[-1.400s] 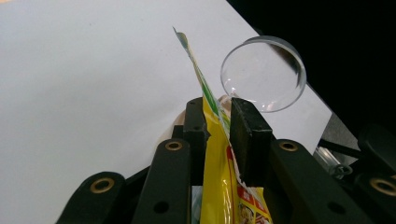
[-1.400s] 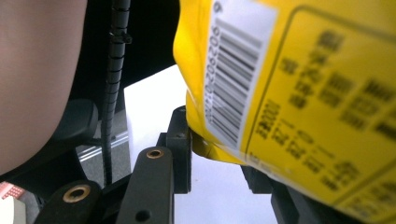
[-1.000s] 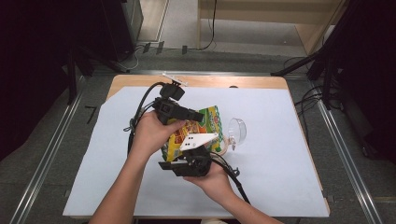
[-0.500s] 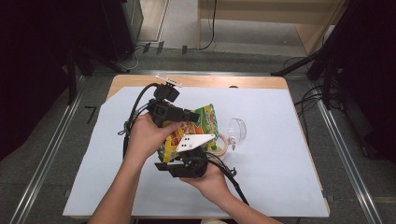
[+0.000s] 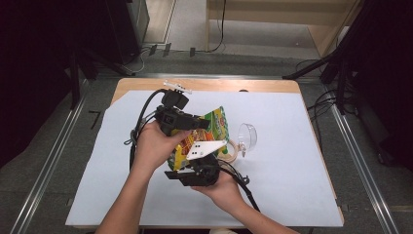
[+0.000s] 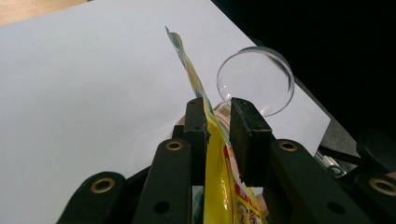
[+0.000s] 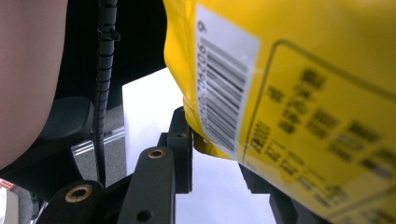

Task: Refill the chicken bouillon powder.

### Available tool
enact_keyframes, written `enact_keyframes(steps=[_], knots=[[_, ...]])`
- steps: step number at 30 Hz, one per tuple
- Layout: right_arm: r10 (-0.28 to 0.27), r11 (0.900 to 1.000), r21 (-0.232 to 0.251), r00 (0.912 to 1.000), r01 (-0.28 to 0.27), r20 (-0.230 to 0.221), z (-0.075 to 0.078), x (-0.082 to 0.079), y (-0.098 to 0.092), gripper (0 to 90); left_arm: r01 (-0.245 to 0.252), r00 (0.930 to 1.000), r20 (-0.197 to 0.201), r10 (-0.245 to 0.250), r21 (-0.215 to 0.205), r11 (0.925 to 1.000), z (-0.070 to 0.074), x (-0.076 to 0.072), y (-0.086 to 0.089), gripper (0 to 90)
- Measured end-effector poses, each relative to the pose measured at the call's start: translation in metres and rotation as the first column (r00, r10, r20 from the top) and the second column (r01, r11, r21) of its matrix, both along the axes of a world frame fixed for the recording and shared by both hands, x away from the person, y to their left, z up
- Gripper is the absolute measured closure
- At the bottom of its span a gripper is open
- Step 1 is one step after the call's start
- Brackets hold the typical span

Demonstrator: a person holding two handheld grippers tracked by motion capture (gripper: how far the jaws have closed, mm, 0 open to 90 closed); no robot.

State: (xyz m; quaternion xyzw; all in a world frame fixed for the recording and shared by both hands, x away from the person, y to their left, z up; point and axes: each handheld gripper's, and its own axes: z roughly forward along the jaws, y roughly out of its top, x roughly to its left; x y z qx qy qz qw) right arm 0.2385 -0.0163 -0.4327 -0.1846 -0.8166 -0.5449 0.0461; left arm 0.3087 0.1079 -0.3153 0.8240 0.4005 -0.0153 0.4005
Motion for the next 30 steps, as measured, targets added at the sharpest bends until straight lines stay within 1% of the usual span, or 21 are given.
enact_keyframes(steps=[7, 10, 13, 14, 18, 25, 30], knots=[[0.007, 1.000, 0.002, 1.0000, -0.007, 0.006, 0.0014, -0.0002, 0.0027, 70.2, -0.011, 0.9999, 0.006, 0.011, -0.005, 0.9999, -0.0003, -0.0010, 0.0038, 77.4], [0.011, 1.000, 0.002, 0.9999, -0.011, -0.001, 0.0006, -0.0005, 0.0032, 70.3, -0.011, 0.9999, 0.008, 0.011, 0.002, 0.9999, -0.0011, -0.0011, 0.0036, 77.4], [0.008, 1.000, 0.003, 1.0000, -0.008, 0.003, 0.0007, -0.0006, 0.0029, 70.2, -0.011, 0.9999, 0.011, 0.011, -0.004, 0.9999, -0.0005, -0.0017, 0.0032, 77.4], [0.010, 1.000, 0.002, 1.0000, -0.010, -0.002, 0.0013, -0.0010, 0.0025, 70.3, -0.011, 0.9999, 0.012, 0.011, -0.004, 0.9999, -0.0003, -0.0017, 0.0033, 77.4], [0.010, 1.000, 0.005, 0.9999, -0.010, 0.001, 0.0022, -0.0017, 0.0021, 70.3, -0.008, 0.9999, 0.008, 0.008, -0.001, 1.0000, -0.0010, -0.0009, 0.0030, 77.4], [0.004, 1.000, 0.002, 1.0000, -0.004, -0.006, -0.0007, -0.0008, 0.0021, 70.2, -0.004, 1.0000, 0.004, 0.004, 0.004, 1.0000, -0.0027, 0.0001, 0.0020, 77.3], [0.007, 1.000, 0.000, 1.0000, -0.007, -0.005, -0.0006, -0.0011, 0.0018, 70.3, -0.001, 1.0000, -0.001, 0.001, 0.002, 1.0000, -0.0038, 0.0008, 0.0019, 77.2]])
